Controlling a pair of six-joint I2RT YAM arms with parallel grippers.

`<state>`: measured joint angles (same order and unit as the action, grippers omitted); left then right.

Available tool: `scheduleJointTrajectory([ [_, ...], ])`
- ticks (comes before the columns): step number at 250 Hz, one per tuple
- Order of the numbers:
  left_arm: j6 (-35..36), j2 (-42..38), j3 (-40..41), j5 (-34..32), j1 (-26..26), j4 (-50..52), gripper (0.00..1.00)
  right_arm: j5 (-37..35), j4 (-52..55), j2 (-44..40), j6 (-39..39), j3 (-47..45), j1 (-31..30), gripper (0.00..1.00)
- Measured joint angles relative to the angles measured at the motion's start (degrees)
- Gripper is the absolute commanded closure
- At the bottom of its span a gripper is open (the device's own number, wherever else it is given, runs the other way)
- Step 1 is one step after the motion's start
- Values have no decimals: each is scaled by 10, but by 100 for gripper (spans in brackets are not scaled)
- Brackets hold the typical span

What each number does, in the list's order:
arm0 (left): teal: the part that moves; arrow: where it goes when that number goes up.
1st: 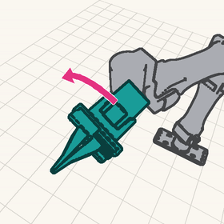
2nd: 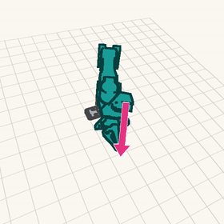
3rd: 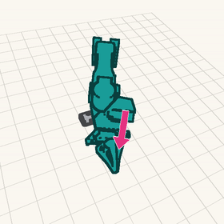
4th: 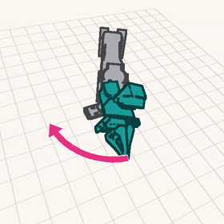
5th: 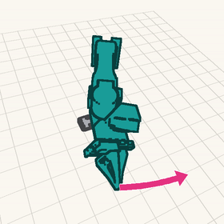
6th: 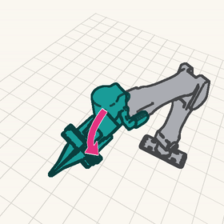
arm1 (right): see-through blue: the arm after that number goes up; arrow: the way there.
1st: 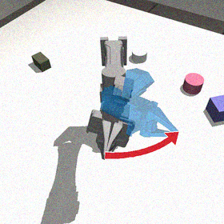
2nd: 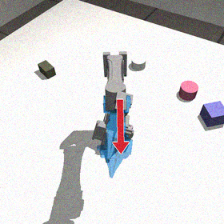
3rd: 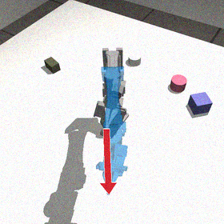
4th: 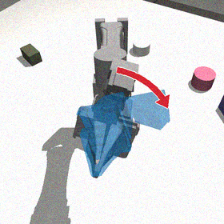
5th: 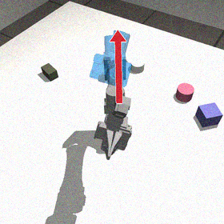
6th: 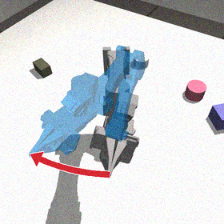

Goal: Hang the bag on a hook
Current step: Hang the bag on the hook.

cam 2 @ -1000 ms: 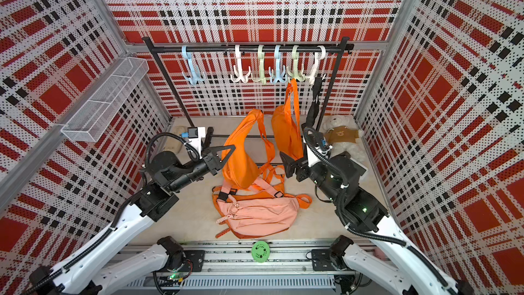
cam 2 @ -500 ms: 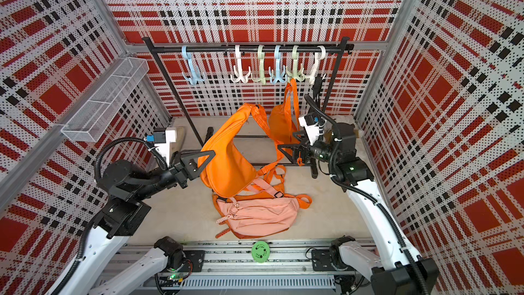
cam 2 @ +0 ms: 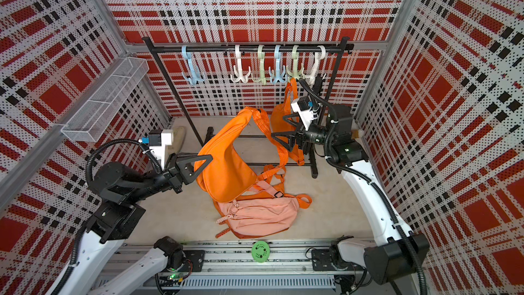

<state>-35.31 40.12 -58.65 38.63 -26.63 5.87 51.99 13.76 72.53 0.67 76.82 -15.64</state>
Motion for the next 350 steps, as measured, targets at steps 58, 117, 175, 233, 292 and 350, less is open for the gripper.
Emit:
scheduleJointTrajectory([
  [58, 0, -4, -3, 3, 0, 2, 100, 36, 13, 61, 31, 69, -9, 0],
  [117, 0, -11, -9, 5, 0, 5, 100, 70, 39, 115, 48, 107, -18, 0],
  [175, 1, -16, -9, 5, 1, 18, 100, 99, 80, 140, 80, 134, -43, 56],
  [233, 1, -25, -9, 3, 3, 30, 100, 100, 60, 141, 58, 134, -41, 100],
  [292, 7, -35, -9, -14, 3, 38, 100, 94, -189, 120, -153, 51, 38, 100],
  [350, 29, -4, 2, -70, -11, 41, 100, -14, -203, 66, -191, 41, 64, 100],
])
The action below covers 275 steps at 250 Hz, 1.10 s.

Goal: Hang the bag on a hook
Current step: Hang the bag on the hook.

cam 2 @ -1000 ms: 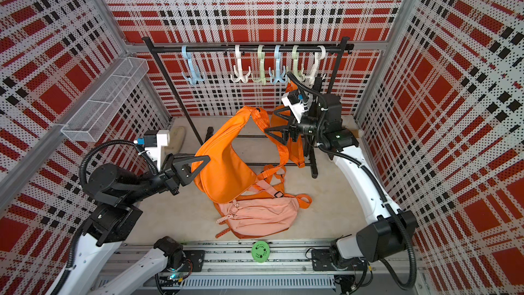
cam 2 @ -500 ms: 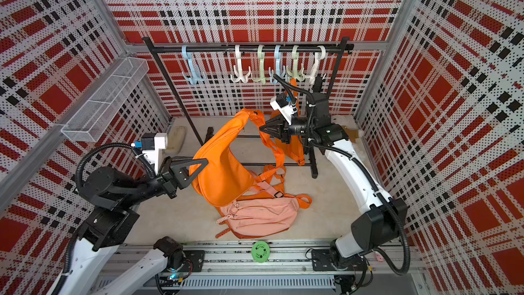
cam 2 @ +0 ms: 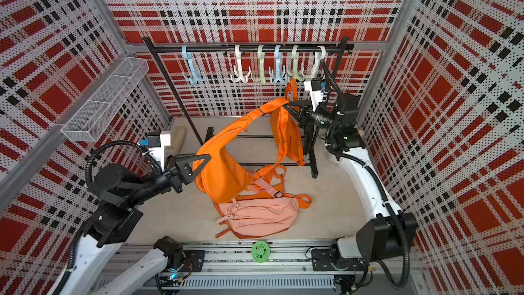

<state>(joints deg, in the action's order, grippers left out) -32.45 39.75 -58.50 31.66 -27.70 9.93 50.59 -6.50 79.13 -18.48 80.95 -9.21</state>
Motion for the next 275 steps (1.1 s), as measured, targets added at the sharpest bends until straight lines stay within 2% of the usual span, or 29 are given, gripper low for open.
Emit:
scheduleJointTrajectory([
  [35, 31, 44, -9, -54, -59, -23, 100, -65, 9, -9, 0, 21, 2, 100],
  [75, 60, 137, -56, -109, -114, -46, 100, -129, 29, 17, -2, 61, 3, 100],
  [128, 57, 193, -65, -153, -119, -83, 100, -172, 57, 63, 0, 85, -2, 100],
  [195, 55, 194, -65, -179, -120, -119, 100, -187, 74, 92, 16, 88, -19, 100],
  [275, 45, 195, -65, -185, -106, -133, 100, -219, 94, 113, 39, 149, -50, 100],
])
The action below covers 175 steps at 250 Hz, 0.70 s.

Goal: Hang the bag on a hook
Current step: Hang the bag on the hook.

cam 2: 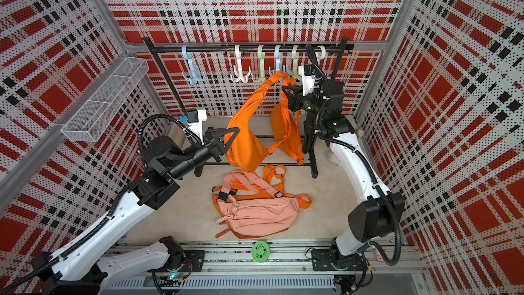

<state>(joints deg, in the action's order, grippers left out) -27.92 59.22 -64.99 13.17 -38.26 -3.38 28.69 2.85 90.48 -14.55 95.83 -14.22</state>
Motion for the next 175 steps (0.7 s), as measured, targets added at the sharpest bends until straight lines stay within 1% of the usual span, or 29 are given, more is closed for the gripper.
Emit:
scheduleJointTrajectory([
  [69, -3, 14, 0, 8, 3, -5, 100, -50, 4, 19, 2, 20, 8, 100],
  [136, -4, 26, 0, 14, 3, -7, 100, -58, 11, 56, 0, 52, 14, 100],
  [175, -4, 26, 0, 14, 3, -12, 100, -58, 12, 60, 0, 64, 15, 100],
])
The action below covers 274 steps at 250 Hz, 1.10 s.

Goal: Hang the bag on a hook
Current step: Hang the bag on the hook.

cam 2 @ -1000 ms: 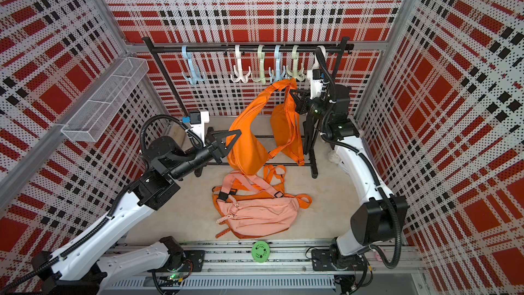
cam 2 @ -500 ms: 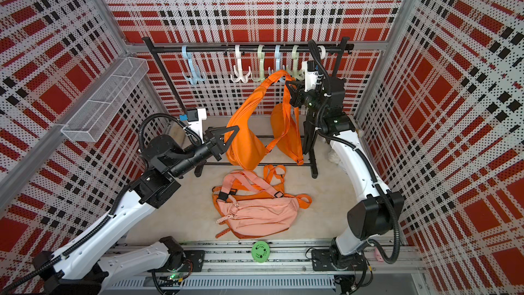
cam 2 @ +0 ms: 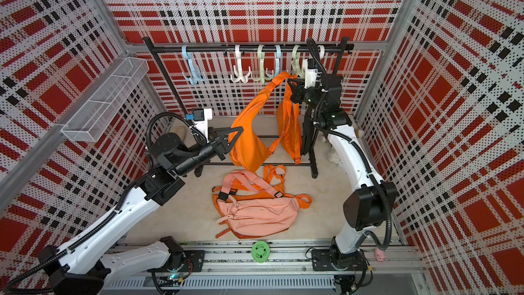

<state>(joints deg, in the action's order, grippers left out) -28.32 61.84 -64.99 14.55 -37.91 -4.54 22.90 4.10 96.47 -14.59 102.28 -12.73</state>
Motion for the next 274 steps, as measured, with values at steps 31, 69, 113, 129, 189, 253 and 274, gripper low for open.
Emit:
scheduleJointTrajectory([
  [31, 1, -1, -1, 0, 0, -1, 100, 0, -1, 0, 0, 9, 0, 100],
  [69, 0, -1, -8, 3, 14, -1, 100, 2, 0, 3, 0, 17, 0, 100],
  [113, -13, -6, -9, 11, 49, -2, 100, 8, 0, 3, 0, 19, 0, 100],
  [129, -18, -5, -9, 16, 54, -2, 100, 10, 0, 3, 0, 19, -1, 100],
  [189, -19, 5, -9, 21, 38, -1, 100, 8, 11, 13, 14, 32, -14, 100],
  [253, -18, 16, -11, 20, 31, 3, 100, -10, 51, 19, 50, 50, -35, 100],
  [274, -17, 22, -11, 20, 25, 3, 100, -18, 61, 19, 60, 50, -37, 100],
])
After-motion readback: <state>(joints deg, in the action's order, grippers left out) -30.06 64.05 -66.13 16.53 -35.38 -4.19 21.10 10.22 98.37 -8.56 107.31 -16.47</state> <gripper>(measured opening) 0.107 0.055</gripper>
